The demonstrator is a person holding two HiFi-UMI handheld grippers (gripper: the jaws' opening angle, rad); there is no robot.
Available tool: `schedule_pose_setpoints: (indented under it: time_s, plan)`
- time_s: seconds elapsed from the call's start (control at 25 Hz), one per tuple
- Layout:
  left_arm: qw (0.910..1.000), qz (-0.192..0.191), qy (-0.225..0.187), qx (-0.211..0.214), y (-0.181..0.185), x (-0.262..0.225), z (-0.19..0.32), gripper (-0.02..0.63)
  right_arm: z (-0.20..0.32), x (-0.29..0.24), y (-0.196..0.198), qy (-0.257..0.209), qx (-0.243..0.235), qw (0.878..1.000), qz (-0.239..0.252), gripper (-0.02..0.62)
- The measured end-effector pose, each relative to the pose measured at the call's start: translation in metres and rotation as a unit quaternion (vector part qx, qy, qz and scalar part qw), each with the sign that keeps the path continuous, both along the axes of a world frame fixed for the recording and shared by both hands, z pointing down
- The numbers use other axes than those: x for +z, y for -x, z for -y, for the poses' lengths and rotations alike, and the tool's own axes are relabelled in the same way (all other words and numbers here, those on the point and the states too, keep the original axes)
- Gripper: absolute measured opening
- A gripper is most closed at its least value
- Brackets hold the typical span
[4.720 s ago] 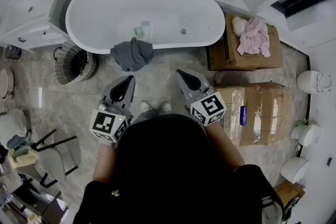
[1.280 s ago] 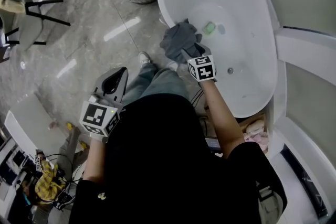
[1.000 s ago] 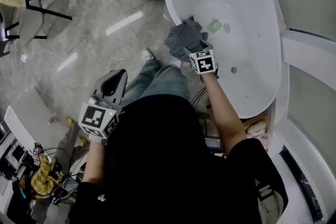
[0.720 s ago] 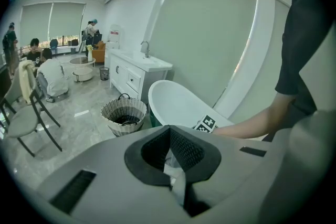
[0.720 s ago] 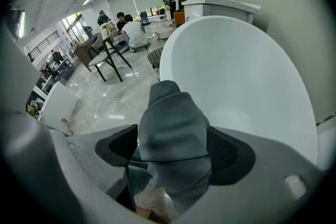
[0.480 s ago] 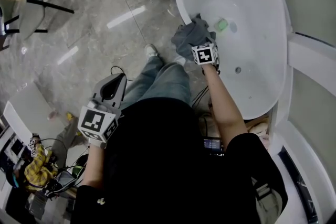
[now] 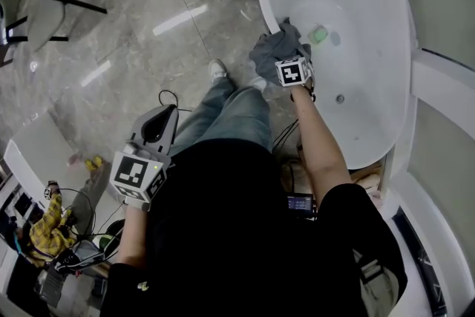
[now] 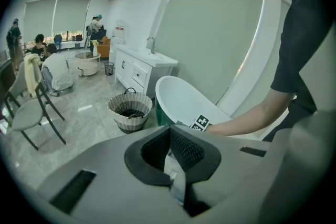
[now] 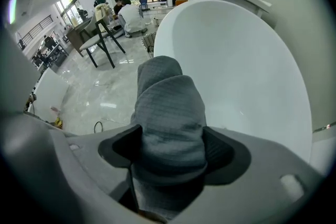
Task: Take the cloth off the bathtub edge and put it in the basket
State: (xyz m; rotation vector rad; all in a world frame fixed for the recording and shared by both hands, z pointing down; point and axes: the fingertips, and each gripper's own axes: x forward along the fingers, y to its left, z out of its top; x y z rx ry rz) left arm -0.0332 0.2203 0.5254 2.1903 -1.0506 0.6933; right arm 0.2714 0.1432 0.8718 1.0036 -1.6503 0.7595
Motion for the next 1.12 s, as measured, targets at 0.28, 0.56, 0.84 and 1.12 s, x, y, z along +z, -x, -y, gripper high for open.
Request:
schedule_pose_setpoints:
  time_s: [0.28,0.56,0.84,1.12]
  plan:
    - [1.0000,-0.004,-0.004,0.001,0.012,-0.002,0.000,0.012,0.001,-0.008,-0.001,0.004,0.002,1.000,-0.016,0.254]
    - [0.9997,-0.021,-0.011,-0.003,0.013,-0.011,0.002,0.012,-0.002,-0.022,-0.001,0.003,0.003,1.000,-0.016,0.195]
    - [0.9988,-0.038,-0.015,-0.025,0.024,-0.017,0.010,0.012,-0.017,-0.039,0.009,-0.006,0.060,0.998,0.021,0.040]
    - [0.9973,-0.051,-0.037,-0.036,0.006,-0.037,0.014,0.012,-0.026,-0.077,0.001,-0.020,0.079,0.996,0.048,0.038]
